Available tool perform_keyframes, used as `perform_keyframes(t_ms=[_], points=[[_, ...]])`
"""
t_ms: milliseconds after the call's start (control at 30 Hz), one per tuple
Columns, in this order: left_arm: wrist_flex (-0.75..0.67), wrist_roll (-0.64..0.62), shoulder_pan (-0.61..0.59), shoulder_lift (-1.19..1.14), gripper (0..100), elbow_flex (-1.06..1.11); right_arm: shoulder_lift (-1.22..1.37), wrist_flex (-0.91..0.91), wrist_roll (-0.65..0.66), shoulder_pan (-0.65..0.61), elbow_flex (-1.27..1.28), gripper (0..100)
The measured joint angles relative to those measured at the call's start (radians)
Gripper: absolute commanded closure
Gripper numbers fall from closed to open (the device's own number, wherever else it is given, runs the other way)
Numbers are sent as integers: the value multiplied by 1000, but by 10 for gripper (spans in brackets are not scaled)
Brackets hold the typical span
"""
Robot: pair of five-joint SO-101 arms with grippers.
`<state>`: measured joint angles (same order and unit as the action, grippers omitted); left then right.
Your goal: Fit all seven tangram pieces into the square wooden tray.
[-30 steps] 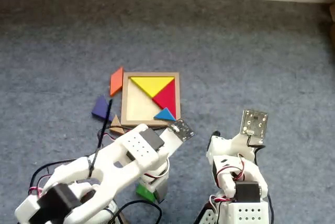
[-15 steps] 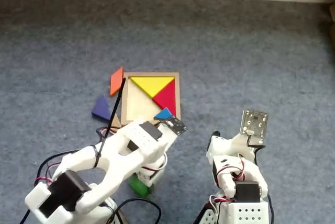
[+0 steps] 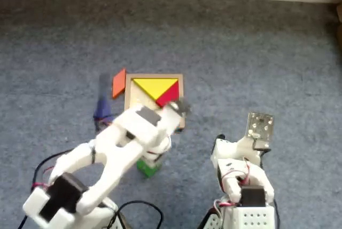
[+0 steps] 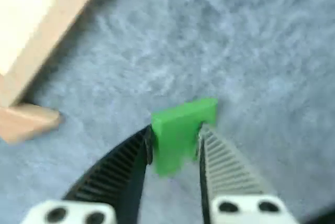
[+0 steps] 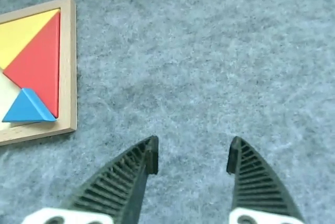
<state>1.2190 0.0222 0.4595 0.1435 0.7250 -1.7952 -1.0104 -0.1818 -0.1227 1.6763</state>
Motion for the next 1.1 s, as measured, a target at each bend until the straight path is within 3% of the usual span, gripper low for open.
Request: perform_keyframes(t_ms=[167,367,567,733,967,1100], points=[[80,94,-97,-9,944,-115,0,0,0,0,0,782],[149,123,-97,-9,935,-203,0,0,0,0,0,782],[253,123,-97,-9,737,-269,0,0,0,0,0,782],[325,68,-115,-2,737,-321,0,0,0,0,0,782],[334,43,-48,265,733,-199,0,0,0,0,0,782],[236,14,-46,419,733,-18,0,0,0,0,0,782]])
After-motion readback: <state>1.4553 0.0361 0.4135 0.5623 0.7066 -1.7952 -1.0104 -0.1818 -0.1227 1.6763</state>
